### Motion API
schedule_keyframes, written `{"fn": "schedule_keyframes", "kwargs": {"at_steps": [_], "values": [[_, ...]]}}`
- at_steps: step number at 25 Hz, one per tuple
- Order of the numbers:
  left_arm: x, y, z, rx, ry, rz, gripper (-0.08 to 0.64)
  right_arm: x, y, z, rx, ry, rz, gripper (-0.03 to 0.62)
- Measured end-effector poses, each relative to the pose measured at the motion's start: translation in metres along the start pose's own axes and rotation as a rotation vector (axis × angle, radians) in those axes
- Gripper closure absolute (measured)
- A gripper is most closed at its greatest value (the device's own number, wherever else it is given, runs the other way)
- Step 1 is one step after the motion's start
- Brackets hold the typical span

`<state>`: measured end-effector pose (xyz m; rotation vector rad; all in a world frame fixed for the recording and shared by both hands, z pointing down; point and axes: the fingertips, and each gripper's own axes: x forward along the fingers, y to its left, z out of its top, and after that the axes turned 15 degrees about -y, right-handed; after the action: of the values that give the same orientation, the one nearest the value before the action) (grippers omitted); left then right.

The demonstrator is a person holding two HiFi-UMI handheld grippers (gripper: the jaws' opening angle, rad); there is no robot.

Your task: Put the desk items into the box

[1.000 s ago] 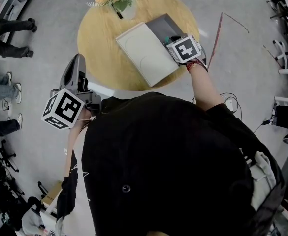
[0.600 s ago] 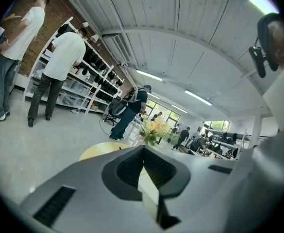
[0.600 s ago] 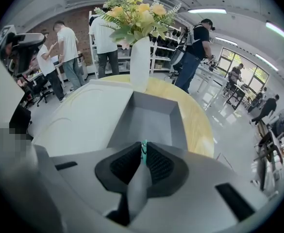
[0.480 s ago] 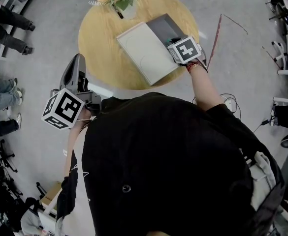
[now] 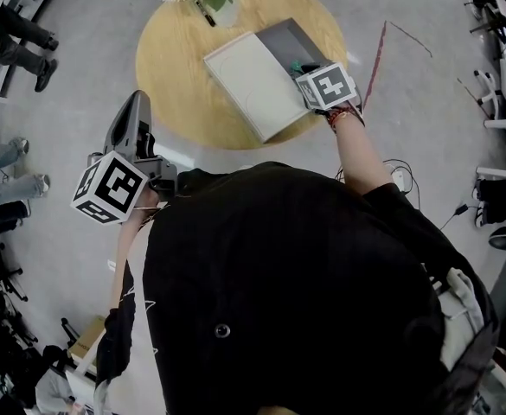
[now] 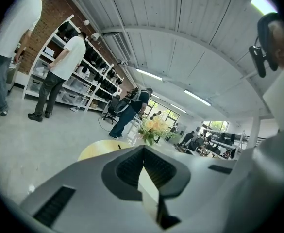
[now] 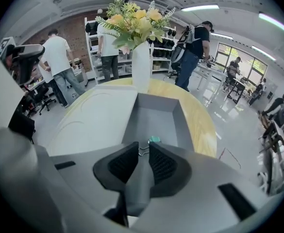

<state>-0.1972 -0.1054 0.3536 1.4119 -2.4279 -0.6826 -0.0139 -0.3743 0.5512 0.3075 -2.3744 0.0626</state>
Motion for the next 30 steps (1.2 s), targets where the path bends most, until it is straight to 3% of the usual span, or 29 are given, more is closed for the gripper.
{"fn": "schedule_keyframes", "kwargs": {"at_steps": [5, 9, 14, 18, 20, 25, 30], "values": [[0.001, -0.002, -0.005, -0.012, 0.024, -0.012, 0.549, -0.016, 0.005, 0.012, 0.036, -0.058, -0.002, 0.518], [0.006, -0.007, -0.006, -0.017, 0.037, -0.052, 0.549, -0.036, 0.002, 0.035, 0.127, -0.155, -0.048, 0.545], [0.010, -0.007, -0.005, -0.026, 0.080, -0.123, 0.549, -0.065, 0.014, 0.070, 0.360, -0.322, -0.097, 0.585], [0.009, -0.006, 0.011, -0.014, 0.094, -0.191, 0.549, -0.080, 0.052, 0.098, 0.583, -0.461, -0.074, 0.586], [0.004, 0.001, 0.018, -0.007, 0.104, -0.212, 0.549, -0.082, 0.077, 0.113, 0.647, -0.517, -0.049, 0.586], [-0.008, 0.021, 0.024, -0.032, 0.124, -0.251, 0.549, -0.090, 0.138, 0.152, 0.672, -0.643, 0.016, 0.588], [-0.018, 0.025, 0.022, -0.047, 0.156, -0.310, 0.549, -0.110, 0.173, 0.186, 0.635, -0.778, -0.011, 0.588]]}}
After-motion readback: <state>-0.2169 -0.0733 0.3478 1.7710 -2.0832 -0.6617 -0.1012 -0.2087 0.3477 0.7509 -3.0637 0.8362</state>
